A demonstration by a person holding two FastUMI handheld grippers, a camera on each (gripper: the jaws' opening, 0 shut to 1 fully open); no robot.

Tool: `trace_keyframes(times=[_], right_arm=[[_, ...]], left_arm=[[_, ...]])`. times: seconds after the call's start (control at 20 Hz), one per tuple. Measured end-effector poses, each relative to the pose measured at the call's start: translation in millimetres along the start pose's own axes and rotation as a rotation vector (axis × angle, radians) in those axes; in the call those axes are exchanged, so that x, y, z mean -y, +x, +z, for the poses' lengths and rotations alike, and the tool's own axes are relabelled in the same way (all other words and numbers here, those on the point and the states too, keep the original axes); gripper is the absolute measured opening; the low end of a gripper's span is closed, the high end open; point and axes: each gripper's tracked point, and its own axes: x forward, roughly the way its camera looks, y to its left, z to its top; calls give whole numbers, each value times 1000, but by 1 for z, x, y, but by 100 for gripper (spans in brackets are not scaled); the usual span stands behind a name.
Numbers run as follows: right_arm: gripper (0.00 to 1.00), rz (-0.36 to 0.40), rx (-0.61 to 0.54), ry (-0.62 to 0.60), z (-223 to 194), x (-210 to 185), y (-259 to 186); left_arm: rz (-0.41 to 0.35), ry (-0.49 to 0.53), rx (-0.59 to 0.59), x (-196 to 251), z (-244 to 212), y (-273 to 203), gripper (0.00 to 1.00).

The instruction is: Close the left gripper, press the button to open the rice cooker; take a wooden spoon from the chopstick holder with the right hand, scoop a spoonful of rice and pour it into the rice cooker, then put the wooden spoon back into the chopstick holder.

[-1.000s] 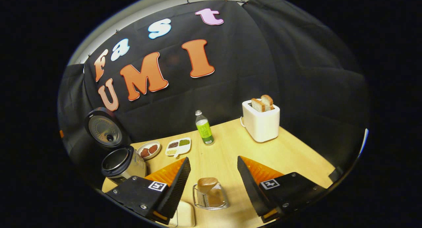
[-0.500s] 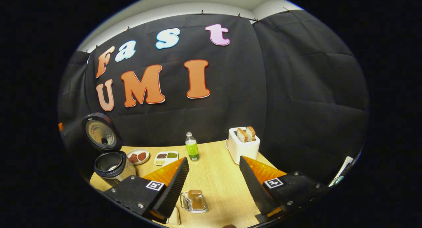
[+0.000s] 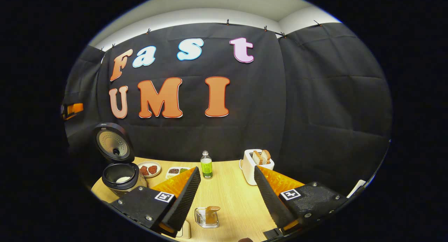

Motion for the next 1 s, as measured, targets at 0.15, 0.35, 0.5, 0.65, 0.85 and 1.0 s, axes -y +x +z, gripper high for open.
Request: trace_keyframes(times=[0.15, 0.35, 0.5, 0.65, 0.85, 1.0], right_arm=[[95, -3, -8, 1, -1, -3, 0], [95, -14, -16, -1, -3, -5, 3], [95, -26, -29, 1, -8, -6, 4], [95, -29, -39, 15, -11, -7, 3], [95, -41, -42, 31, -12, -2, 3], [95, -43, -45, 49, -11, -1, 6]], left_arm=[[-18, -9, -2, 17, 14, 49, 99], [-47, -17, -47, 35, 12, 106, 98], [-62, 24, -129, 42, -15, 146, 97], [-41, 65, -216, 30, -56, 174, 99], [2, 29, -335, 15, -109, 184, 97], [14, 42, -401, 13, -139, 178, 97]])
